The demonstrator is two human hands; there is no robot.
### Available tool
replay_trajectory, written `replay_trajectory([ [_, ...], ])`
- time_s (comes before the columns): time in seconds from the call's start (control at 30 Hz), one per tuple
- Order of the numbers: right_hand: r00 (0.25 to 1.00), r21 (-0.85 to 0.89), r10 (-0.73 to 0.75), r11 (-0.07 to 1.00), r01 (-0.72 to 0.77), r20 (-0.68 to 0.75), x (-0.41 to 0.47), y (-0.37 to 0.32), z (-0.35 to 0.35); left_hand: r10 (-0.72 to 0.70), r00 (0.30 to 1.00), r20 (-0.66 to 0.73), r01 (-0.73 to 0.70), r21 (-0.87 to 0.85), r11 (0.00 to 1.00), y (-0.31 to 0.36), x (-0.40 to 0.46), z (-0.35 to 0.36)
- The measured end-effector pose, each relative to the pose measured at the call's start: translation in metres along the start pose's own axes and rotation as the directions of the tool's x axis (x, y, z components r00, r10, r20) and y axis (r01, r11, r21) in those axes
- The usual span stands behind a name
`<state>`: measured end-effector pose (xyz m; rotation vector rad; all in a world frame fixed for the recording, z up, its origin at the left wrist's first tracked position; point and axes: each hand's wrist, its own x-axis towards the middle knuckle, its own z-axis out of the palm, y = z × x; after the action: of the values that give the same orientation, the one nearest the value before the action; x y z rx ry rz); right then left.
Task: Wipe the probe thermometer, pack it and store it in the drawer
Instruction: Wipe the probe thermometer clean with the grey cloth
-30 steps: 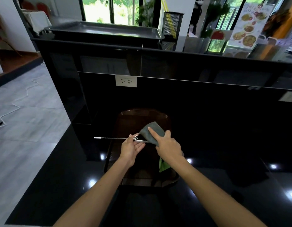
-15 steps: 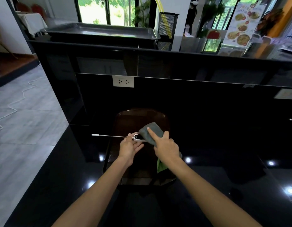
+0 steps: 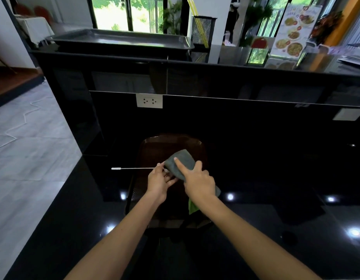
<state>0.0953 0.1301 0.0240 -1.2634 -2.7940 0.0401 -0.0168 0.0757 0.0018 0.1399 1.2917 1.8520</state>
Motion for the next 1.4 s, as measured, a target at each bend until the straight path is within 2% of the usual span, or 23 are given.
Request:
replay_trajectory([
  [0.07,1.000,0.001,-0.023,1.000,0.023,-0.005,-0.002,-0.003,0.003,-0.005,1.000,-0.011,0.005,-0.016,1.000,0.001,0.001,0.002],
  [0.23,0.989,-0.001,0.133,0.991,-0.134,0.069,0.006,0.014,-0.003,-0.013,1.000,-0.005,0.013,-0.006,1.000,0.000,-0.001,-0.003],
  [0.37,1.000,-0.002,0.005,1.000,-0.005,0.004,-0.002,-0.008,0.003,-0.006,1.000,0.004,0.006,-0.012,1.000,0.003,0.001,0.001],
  [0.43,1.000,0.007,0.010,1.000,-0.010,0.008,0.002,-0.003,0.004,-0.005,1.000,0.011,0.005,0.006,1.000,0.002,0.000,0.000],
  [0.53,0.990,-0.010,0.120,0.993,-0.120,0.077,0.014,0.026,0.000,0.023,0.999,0.039,-0.027,0.109,0.994,0.002,-0.002,-0.008],
  [0.6,0.972,0.022,0.205,0.978,-0.209,0.111,0.019,0.044,-0.006,0.064,0.995,0.073,-0.080,0.243,0.967,0.004,0.000,-0.012],
  [0.7,0.957,0.118,0.279,0.950,-0.288,0.085,0.023,0.046,-0.020,0.119,0.985,0.124,-0.160,0.406,0.900,0.007,0.005,-0.012],
  [0.77,0.960,0.191,0.274,0.941,-0.278,0.051,0.023,0.033,-0.026,0.152,0.978,0.144,-0.201,0.439,0.876,0.007,0.004,-0.008],
  [0.87,0.986,0.272,0.163,0.949,-0.162,0.020,0.010,0.004,-0.021,0.163,0.984,0.077,-0.180,0.377,0.908,0.004,0.002,0.001],
  [0.93,0.995,0.251,0.095,0.963,-0.101,0.036,-0.001,-0.007,-0.010,0.133,0.991,0.024,-0.134,0.308,0.942,0.005,0.002,0.007],
  [1.1,0.984,0.132,0.153,0.978,-0.163,0.086,0.001,0.022,0.001,0.085,0.996,0.021,-0.088,0.187,0.978,0.007,-0.001,-0.001],
  [1.17,0.972,0.148,0.203,0.964,-0.219,0.117,0.006,0.036,-0.005,0.079,0.996,0.030,-0.083,0.172,0.981,0.007,-0.002,-0.005],
  [1.23,0.963,0.203,0.254,0.942,-0.267,0.086,0.009,0.039,-0.016,0.072,0.997,0.035,-0.077,0.160,0.984,0.010,-0.001,-0.004],
  [1.3,0.970,0.239,0.243,0.941,-0.240,0.018,0.010,0.027,-0.026,0.065,0.997,0.029,-0.069,0.158,0.985,0.012,-0.001,0.001],
  [1.4,0.993,0.249,0.106,0.964,-0.090,-0.051,0.001,0.002,-0.025,0.040,0.999,0.005,-0.040,0.120,0.992,0.009,0.000,0.009],
])
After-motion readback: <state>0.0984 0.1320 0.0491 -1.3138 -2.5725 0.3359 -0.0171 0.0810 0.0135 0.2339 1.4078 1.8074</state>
